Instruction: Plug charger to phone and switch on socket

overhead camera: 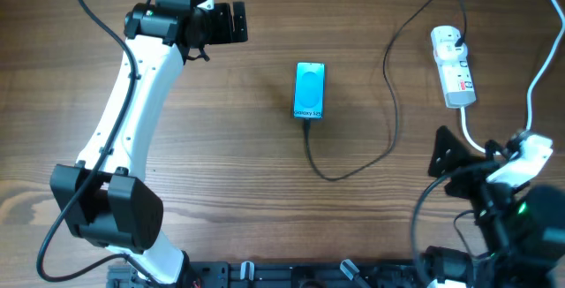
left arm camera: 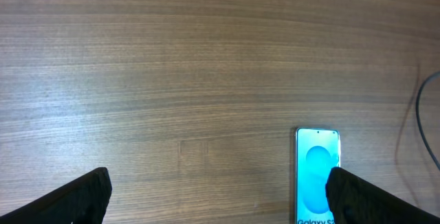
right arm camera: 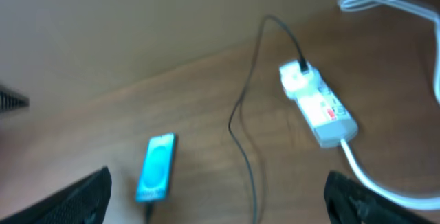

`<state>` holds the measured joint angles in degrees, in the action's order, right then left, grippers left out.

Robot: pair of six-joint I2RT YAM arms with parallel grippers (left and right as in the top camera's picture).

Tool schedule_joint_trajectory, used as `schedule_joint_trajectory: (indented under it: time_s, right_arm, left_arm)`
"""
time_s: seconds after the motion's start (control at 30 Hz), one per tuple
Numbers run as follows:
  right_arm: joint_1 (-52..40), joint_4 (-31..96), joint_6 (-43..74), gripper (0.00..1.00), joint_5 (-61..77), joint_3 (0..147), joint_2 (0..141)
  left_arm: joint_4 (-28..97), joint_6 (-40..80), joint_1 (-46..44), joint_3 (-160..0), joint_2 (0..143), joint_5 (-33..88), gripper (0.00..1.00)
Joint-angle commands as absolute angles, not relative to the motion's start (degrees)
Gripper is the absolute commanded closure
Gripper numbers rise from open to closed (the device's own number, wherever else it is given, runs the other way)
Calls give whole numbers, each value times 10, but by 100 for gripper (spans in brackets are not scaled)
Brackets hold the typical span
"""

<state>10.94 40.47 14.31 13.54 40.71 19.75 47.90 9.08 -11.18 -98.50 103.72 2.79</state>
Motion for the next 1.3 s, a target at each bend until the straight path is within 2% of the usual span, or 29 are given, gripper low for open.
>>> schedule_joint_trajectory:
  time_s: [0.0, 0.13, 0.27, 0.43, 0.57, 0.73, 0.83, 1.27]
  right_arm:
    - [95, 348, -3, 0, 169, 296, 83]
    - [88, 294, -18, 0, 169, 211, 1]
    - [76, 195, -62, 0, 183, 149, 2]
    - [50, 70, -58, 0, 167, 66, 2]
    - [26, 28, -31, 0, 114, 26, 2]
    - [24, 8, -89, 0, 114, 10, 2]
    - [24, 4, -37, 1, 57, 5, 2]
    - [24, 1, -13, 0, 43, 4, 2]
  left_arm:
    - [478, 82, -113, -983, 1041, 18, 0]
    - [478, 82, -113, -983, 1041, 18, 0]
    - [478, 82, -113, -983, 1041, 18, 0]
    - [479, 82, -113, -983, 1041, 18, 0]
    - [478, 82, -113, -983, 1041, 18, 0]
    - [478, 82, -113, -983, 1041, 18, 0]
    - [478, 82, -113, -983, 1041, 18, 0]
    - [478, 82, -113, -983, 1041, 18, 0]
